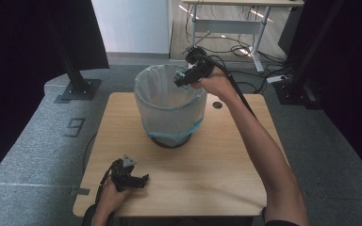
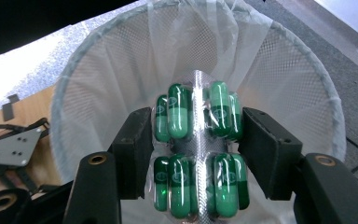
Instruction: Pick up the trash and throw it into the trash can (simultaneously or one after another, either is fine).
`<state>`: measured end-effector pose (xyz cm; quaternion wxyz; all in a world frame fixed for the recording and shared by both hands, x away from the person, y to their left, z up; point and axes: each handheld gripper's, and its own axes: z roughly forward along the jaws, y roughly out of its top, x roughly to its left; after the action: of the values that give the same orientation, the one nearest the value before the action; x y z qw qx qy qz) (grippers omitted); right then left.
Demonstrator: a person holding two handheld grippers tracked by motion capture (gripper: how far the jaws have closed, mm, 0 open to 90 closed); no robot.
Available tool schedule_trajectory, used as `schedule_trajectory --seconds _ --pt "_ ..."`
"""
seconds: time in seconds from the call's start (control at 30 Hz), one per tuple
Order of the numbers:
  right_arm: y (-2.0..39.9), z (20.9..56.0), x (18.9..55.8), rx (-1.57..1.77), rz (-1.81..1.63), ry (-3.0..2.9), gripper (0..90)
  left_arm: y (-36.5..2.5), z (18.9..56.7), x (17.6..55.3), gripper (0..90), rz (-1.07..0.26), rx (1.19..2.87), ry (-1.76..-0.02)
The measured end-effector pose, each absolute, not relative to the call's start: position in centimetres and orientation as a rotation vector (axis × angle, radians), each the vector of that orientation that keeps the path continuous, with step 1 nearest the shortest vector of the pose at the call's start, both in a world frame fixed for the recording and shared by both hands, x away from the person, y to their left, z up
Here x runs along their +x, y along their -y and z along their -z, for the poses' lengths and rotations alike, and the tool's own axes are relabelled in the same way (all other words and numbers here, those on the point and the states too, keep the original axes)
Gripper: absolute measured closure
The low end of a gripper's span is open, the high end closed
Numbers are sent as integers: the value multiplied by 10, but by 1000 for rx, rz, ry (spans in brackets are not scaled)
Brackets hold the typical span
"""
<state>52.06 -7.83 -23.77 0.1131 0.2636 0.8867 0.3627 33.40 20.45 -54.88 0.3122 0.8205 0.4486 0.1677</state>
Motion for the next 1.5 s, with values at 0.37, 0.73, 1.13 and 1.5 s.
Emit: schedule_trajectory --seconds 0.37,0.73,1.13,1.5 --pt "48 263 534 764 -1004 -2609 424 -205 549 334 0 -445 2166 -1183" --pt "36 282 541 758 -957 -2636 156 -205 549 334 0 -444 2167 -1183" --pt "43 276 531 716 -954 -2599 0 -204 549 334 0 -443 2168 -1177" --pt "55 278 518 673 -975 -2587 0 -204 549 334 0 -441 2169 -1176"
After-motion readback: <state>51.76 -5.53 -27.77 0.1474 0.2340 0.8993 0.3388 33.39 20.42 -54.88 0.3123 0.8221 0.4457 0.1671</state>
